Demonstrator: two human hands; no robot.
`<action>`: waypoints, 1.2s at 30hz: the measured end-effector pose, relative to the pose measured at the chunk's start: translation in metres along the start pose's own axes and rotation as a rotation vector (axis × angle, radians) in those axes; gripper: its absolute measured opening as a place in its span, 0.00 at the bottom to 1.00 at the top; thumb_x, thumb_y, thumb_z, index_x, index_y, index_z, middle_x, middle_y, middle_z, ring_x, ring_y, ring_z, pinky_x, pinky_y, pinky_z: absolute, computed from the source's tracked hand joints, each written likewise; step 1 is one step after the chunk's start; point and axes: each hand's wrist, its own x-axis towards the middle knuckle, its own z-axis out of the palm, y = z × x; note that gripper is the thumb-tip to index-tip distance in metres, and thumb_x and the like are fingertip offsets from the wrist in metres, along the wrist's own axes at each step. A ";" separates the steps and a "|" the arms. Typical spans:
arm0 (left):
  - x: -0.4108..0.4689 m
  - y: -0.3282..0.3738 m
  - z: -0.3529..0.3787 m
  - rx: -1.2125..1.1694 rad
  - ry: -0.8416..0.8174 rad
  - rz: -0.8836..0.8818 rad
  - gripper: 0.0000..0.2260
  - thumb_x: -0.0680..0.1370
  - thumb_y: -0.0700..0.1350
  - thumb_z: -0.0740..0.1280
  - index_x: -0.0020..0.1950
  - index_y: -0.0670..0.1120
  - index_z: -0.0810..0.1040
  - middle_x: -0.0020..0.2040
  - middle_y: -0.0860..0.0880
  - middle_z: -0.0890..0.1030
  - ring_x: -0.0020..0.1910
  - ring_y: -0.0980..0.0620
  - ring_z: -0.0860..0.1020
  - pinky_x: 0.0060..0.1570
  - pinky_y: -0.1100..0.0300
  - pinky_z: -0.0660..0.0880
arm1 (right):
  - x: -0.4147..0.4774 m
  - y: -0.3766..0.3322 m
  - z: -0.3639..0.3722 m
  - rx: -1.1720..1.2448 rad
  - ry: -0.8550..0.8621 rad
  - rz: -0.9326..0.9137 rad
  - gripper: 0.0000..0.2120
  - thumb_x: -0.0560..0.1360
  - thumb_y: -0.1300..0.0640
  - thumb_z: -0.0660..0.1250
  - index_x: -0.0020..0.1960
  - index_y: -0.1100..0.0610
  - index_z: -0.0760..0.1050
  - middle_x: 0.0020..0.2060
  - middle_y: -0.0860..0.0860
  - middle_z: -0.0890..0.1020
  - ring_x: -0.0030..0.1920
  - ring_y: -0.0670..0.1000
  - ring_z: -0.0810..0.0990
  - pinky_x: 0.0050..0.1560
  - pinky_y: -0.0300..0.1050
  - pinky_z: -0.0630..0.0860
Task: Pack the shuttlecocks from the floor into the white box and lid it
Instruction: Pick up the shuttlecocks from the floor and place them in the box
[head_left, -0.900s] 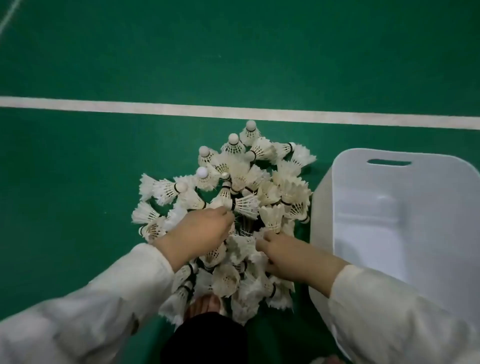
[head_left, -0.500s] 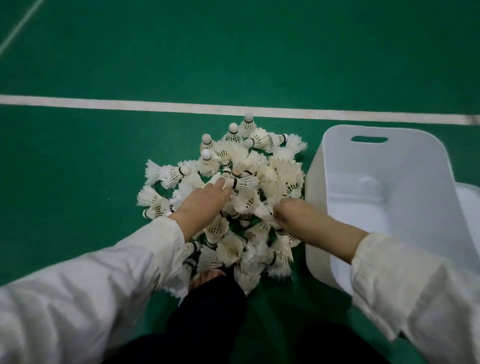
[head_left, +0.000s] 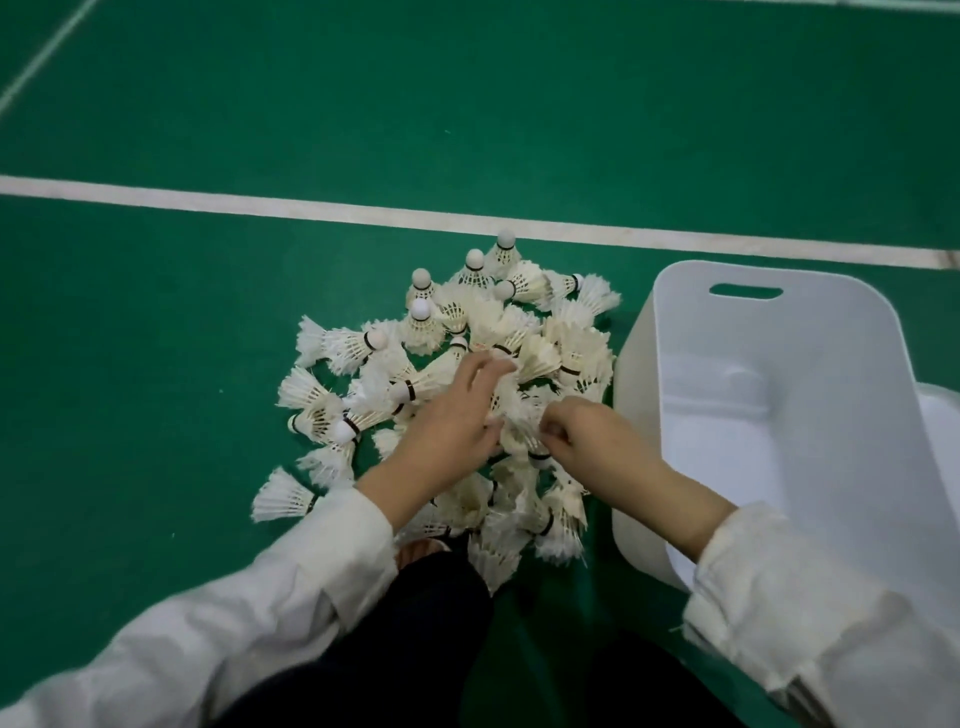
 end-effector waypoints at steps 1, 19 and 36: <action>0.000 0.001 0.007 -0.045 -0.052 -0.023 0.24 0.76 0.44 0.66 0.69 0.49 0.60 0.67 0.49 0.61 0.41 0.50 0.77 0.42 0.52 0.77 | 0.002 0.001 0.004 0.013 -0.001 0.016 0.08 0.77 0.59 0.59 0.49 0.61 0.76 0.46 0.55 0.77 0.43 0.52 0.73 0.42 0.43 0.68; -0.010 -0.030 0.002 0.141 0.291 0.094 0.04 0.74 0.41 0.65 0.44 0.43 0.79 0.38 0.51 0.79 0.46 0.50 0.71 0.43 0.57 0.70 | 0.000 0.023 0.023 0.204 0.174 0.083 0.06 0.77 0.57 0.60 0.49 0.56 0.76 0.42 0.48 0.77 0.42 0.48 0.75 0.43 0.44 0.73; 0.040 -0.031 -0.028 0.438 -0.321 -0.329 0.16 0.79 0.40 0.60 0.66 0.49 0.63 0.33 0.50 0.70 0.29 0.51 0.69 0.26 0.58 0.64 | 0.000 0.020 0.024 0.309 0.205 0.067 0.06 0.77 0.58 0.61 0.49 0.57 0.76 0.43 0.48 0.75 0.45 0.47 0.74 0.45 0.39 0.70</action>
